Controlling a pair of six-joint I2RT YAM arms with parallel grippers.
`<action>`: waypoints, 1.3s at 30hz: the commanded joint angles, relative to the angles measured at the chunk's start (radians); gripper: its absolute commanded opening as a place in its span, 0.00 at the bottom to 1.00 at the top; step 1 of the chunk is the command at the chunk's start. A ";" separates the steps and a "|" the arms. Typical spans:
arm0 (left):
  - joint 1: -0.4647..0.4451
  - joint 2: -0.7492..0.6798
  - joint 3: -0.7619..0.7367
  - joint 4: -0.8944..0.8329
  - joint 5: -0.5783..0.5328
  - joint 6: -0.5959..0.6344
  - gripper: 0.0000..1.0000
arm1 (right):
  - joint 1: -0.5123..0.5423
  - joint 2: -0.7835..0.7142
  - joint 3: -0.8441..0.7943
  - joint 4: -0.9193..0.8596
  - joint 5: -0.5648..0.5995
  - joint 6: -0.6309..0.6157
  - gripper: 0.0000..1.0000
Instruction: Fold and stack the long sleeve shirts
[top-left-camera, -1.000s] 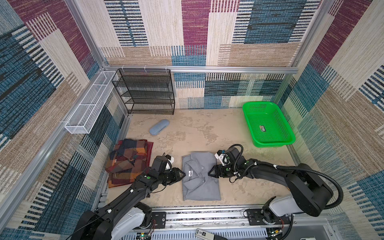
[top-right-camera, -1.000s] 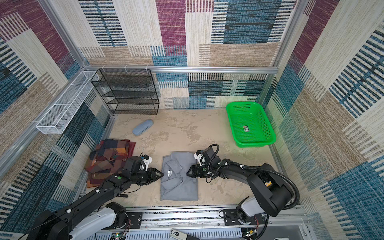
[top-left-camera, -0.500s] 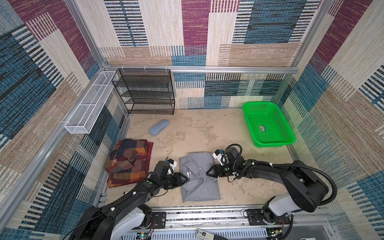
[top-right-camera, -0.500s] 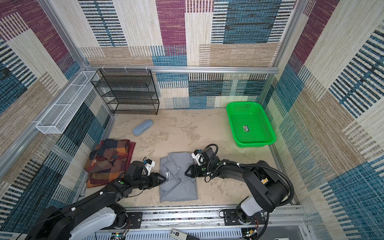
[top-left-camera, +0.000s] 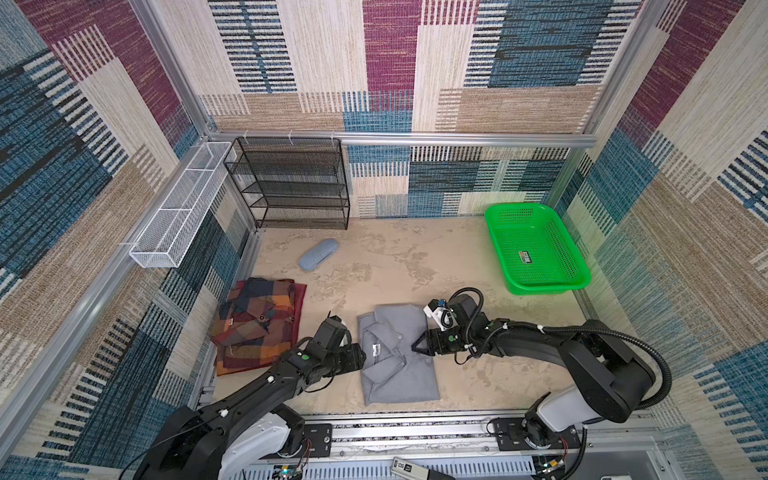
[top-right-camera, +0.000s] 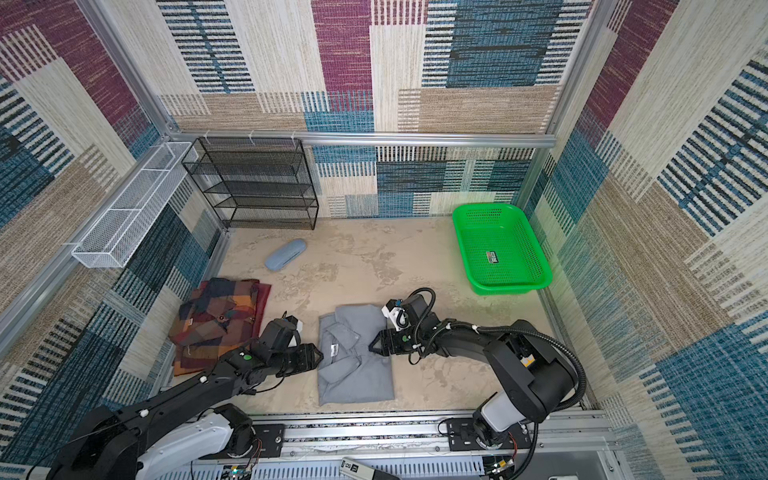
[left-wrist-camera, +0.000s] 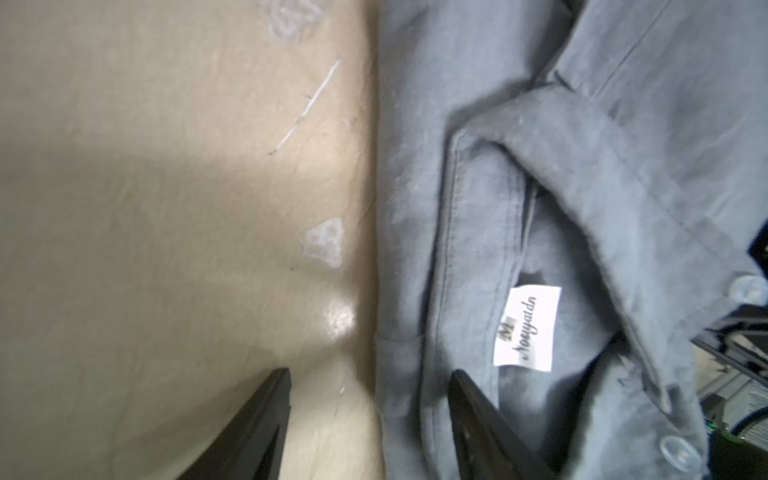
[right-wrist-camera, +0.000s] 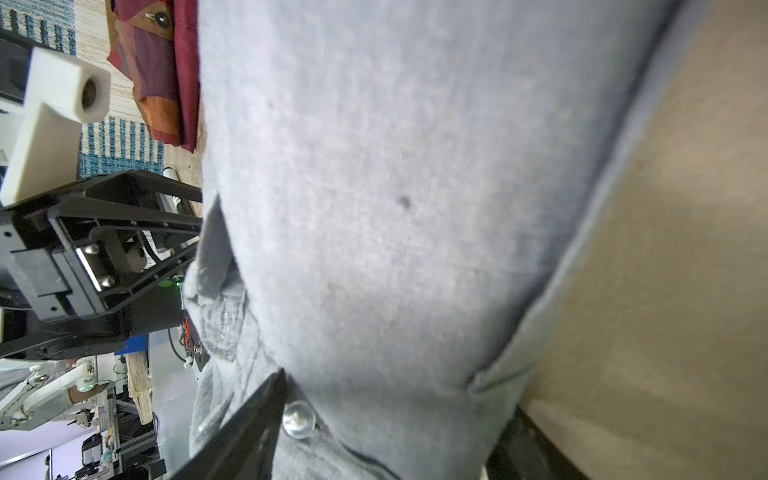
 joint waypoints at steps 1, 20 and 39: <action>-0.027 0.028 0.011 0.009 -0.035 0.009 0.65 | 0.002 0.010 -0.002 -0.035 -0.001 0.002 0.72; -0.061 -0.010 0.098 0.012 -0.014 -0.012 0.00 | 0.164 0.137 0.108 0.165 -0.012 0.140 0.00; 0.633 -0.031 0.711 -0.661 -0.013 0.432 0.00 | 0.382 0.692 1.225 0.004 0.002 0.244 0.00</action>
